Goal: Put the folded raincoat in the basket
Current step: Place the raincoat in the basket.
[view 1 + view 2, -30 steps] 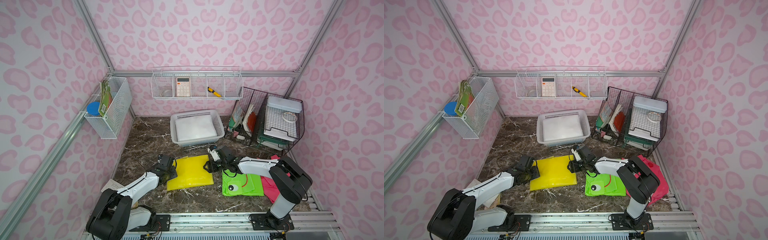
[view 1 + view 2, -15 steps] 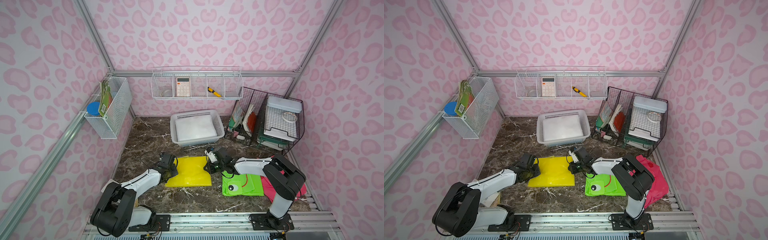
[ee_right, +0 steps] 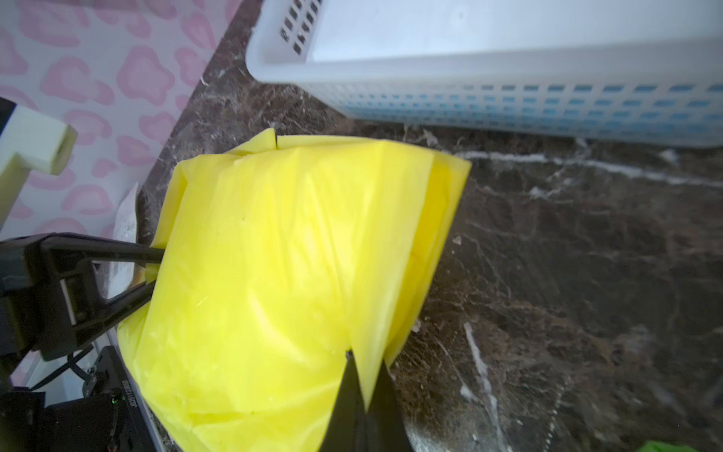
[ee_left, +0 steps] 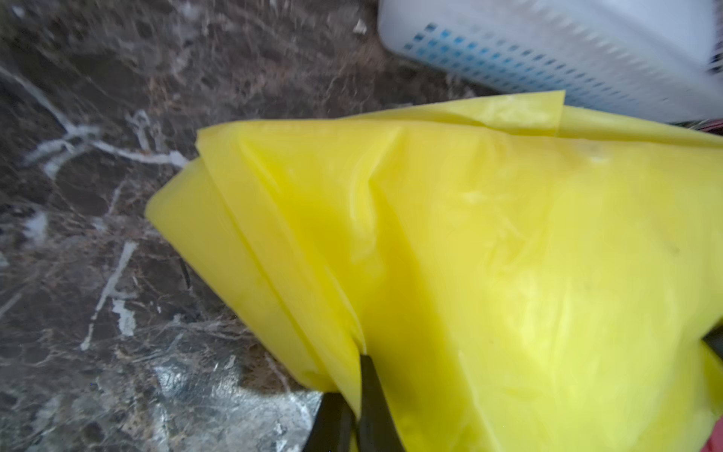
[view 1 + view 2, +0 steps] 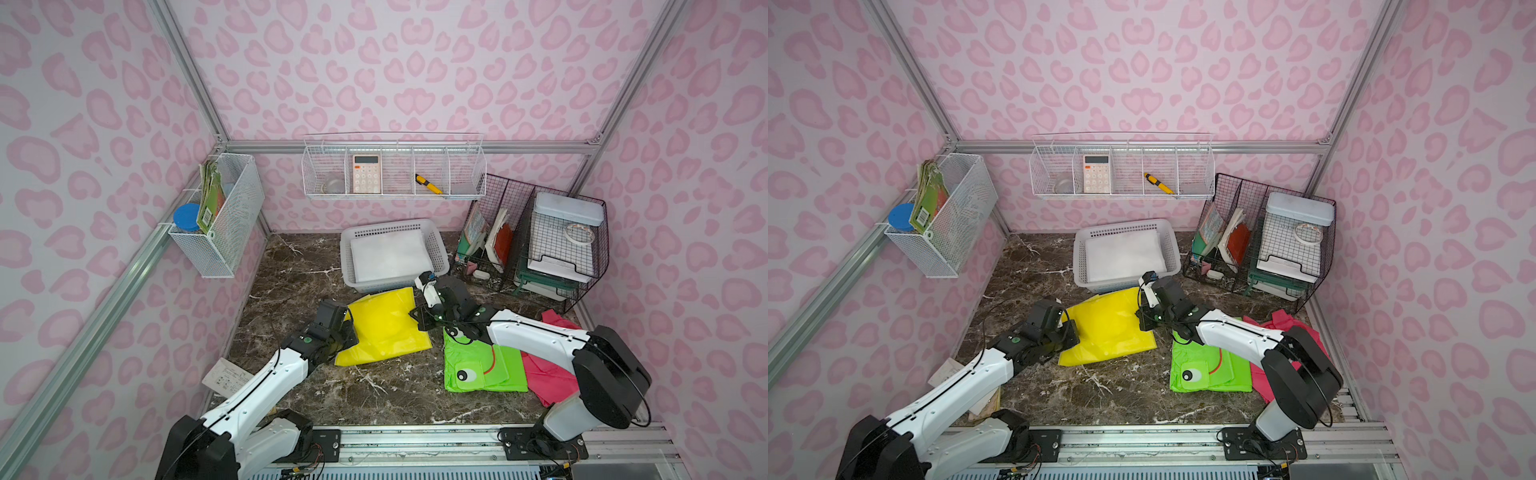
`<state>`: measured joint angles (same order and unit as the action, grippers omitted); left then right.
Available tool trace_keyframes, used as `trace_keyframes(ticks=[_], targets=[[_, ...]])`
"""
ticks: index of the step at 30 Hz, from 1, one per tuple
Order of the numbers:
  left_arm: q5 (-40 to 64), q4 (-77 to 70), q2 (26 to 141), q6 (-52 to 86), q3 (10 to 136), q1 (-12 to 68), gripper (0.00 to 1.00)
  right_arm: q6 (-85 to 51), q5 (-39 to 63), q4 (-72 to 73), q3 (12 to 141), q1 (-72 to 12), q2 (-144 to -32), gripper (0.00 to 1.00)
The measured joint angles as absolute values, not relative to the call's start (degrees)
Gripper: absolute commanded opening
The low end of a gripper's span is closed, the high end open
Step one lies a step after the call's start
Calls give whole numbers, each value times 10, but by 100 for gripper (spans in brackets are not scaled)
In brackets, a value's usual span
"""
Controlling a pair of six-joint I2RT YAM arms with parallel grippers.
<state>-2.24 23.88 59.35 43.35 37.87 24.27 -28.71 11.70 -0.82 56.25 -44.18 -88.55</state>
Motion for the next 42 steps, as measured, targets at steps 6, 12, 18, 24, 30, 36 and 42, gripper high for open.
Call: trace_keyframes(ticks=[6, 12, 18, 24, 30, 36, 42], targets=[[-28, 247, 616, 401, 504, 242, 0, -266, 107, -22, 637, -401, -860, 0], [-33, 248, 714, 376, 646, 236, 0, -254, 115, -18, 739, -359, -900, 0], [-41, 196, 815, 351, 719, 220, 0, -254, 138, -14, 839, -314, -990, 0], [-53, 160, 929, 328, 802, 202, 0, -254, 149, -15, 912, -287, -1082, 0], [-43, 136, 1035, 327, 847, 175, 0, -254, 162, -26, 988, -272, -1176, 0], [-34, 121, 1117, 329, 887, 160, 1, -254, 165, -49, 1049, -267, -1257, 0], [-23, 121, 1182, 329, 915, 154, 11, -253, 153, -74, 1091, -264, -1317, 0]])
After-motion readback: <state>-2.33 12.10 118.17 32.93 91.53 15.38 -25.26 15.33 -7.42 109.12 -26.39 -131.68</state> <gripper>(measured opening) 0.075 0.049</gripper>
